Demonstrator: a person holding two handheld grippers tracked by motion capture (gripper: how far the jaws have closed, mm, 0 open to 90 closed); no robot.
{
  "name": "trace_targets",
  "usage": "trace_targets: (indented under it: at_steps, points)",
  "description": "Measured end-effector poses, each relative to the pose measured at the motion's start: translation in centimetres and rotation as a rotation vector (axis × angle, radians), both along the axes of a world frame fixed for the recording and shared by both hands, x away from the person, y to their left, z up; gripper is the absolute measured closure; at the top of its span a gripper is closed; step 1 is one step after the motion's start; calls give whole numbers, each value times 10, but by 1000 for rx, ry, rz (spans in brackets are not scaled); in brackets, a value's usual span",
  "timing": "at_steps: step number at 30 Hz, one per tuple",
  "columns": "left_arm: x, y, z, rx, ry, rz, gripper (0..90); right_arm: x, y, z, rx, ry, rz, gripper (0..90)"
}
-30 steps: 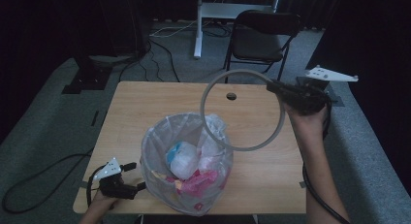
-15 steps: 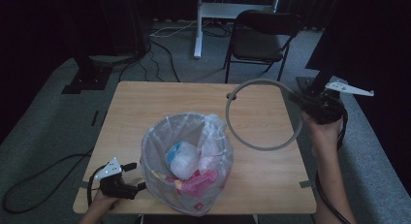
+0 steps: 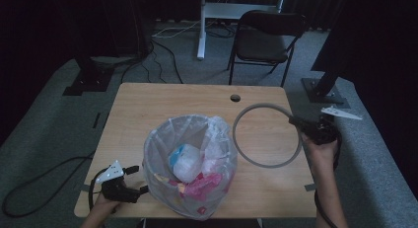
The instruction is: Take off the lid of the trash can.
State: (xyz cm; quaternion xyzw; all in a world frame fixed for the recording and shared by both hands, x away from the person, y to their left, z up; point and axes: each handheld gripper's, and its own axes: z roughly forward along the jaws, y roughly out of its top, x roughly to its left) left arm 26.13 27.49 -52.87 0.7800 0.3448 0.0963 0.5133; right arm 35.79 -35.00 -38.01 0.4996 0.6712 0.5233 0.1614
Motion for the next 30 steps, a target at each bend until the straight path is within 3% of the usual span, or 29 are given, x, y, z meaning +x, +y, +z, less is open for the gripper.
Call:
trace_targets:
  at_steps: [4,10,15,30]
  points:
    - [0,0,0,2,0,-1,37,2,-1,-30,-21,58,-11,825]
    - [0,0,0,3,1,0,37,5,-4,-67,12,114,-8,825]
    - [0,-1,0,1,0,-3,37,8,-2,-94,8,163,-9,824]
    - [-1,-3,1,6,-2,-10,37,14,-4,-135,-4,236,1,823]
